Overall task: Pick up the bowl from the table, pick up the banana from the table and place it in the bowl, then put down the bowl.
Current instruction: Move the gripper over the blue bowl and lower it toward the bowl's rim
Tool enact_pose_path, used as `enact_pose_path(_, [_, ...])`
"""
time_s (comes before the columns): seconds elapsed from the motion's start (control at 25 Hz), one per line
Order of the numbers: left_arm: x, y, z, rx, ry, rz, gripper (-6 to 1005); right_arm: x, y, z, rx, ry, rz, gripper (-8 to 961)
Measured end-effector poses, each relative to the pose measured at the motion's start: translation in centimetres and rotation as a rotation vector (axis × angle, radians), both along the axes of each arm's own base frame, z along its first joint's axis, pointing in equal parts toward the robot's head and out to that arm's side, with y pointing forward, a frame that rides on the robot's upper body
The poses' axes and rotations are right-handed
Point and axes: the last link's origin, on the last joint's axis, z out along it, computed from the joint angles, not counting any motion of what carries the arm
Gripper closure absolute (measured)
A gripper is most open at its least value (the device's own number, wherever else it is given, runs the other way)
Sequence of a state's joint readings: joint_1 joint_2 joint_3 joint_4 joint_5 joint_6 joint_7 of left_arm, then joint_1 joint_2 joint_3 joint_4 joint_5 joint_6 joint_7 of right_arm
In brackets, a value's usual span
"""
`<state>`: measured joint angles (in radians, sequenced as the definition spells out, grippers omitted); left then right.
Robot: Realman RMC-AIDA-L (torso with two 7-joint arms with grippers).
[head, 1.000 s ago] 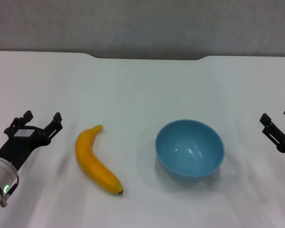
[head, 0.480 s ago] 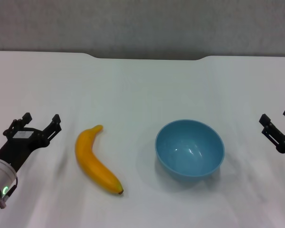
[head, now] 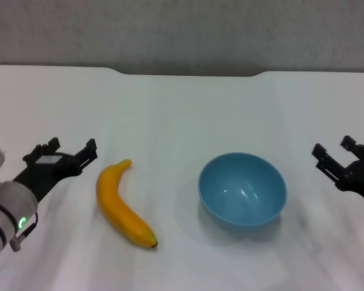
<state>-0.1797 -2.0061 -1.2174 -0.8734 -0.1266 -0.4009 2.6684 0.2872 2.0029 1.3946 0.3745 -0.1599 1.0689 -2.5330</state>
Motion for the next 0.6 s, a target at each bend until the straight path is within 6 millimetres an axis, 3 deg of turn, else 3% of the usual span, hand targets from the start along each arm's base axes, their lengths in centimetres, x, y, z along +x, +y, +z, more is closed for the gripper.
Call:
enact_pose_path(0.16, [1.7,0.4,0.6,-0.039,0.072,0.07,123,-1.3,0.5,-0.2,-0.051,-0.03,-0.033,219])
enact_pose_path(0.44, [4.5,0.7,1.6,-0.116,0.15,0.199,123,-5.5,1.6,1.2,-0.106,-0.144,-0.139,223])
enact_pose_path(0.6, [5.7,0.6,1.8,-0.157,0.215,0.232,123,-6.6,2.0,1.9,-0.148,-0.123,-0.147,224])
